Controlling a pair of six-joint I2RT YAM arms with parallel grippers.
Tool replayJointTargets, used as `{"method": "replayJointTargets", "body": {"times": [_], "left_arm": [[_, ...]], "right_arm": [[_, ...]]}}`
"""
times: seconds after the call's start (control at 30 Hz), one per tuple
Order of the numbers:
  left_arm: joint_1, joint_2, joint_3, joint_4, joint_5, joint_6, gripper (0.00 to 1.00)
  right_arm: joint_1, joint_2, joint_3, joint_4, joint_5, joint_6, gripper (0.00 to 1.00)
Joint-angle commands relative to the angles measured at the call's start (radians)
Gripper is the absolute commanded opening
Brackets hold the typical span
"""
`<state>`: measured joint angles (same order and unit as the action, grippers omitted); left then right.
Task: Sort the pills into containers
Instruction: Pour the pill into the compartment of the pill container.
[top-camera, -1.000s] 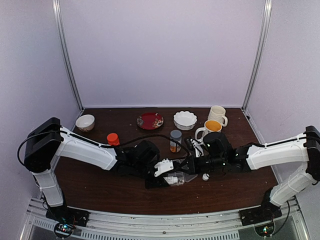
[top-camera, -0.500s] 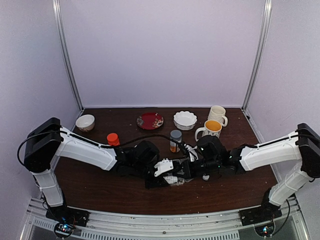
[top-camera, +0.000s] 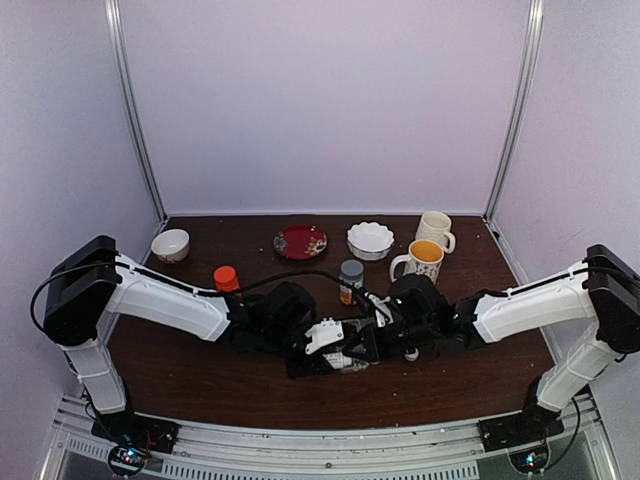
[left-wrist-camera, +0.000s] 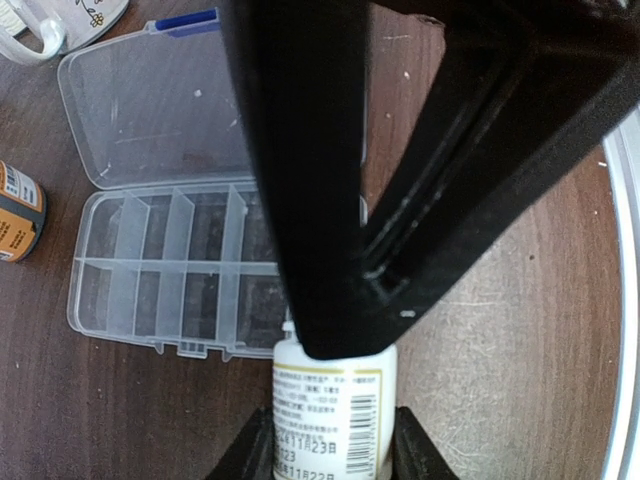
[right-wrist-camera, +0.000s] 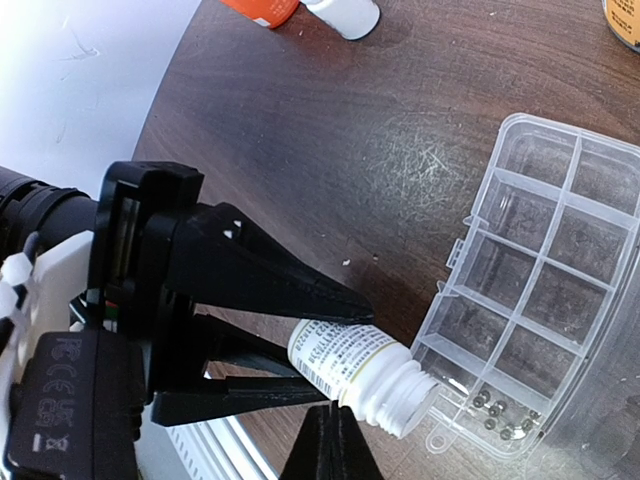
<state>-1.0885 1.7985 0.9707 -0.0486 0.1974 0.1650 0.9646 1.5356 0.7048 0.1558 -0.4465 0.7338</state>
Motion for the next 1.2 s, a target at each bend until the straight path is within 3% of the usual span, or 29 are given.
{"method": "replayJointTargets", "body": {"times": [0.0,0.3,0.57,0.83,1.17], "left_arm": [[-0.005,-0.015,0.013,-0.041,-0.003,0.005,0.00],[-0.005,0.005,0.039,-0.075,-0.014,0.005,0.00],[-0.005,0.012,0.052,-0.093,-0.011,0.006,0.00],[-0.005,0.019,0.067,-0.103,-0.010,0.008,0.00],[-0.005,0.027,0.077,-0.111,-0.008,0.008,0.00]], "right_arm": [[0.006,0.022,0.032,0.018,0.000,0.001,0.00],[0.014,0.043,0.033,-0.001,0.014,-0.006,0.00],[0.014,-0.024,-0.001,0.084,0.014,0.009,0.00],[0.030,0.069,0.032,0.004,0.026,0.000,0.00],[0.029,-0.024,0.013,0.022,0.057,-0.014,0.00]]}}
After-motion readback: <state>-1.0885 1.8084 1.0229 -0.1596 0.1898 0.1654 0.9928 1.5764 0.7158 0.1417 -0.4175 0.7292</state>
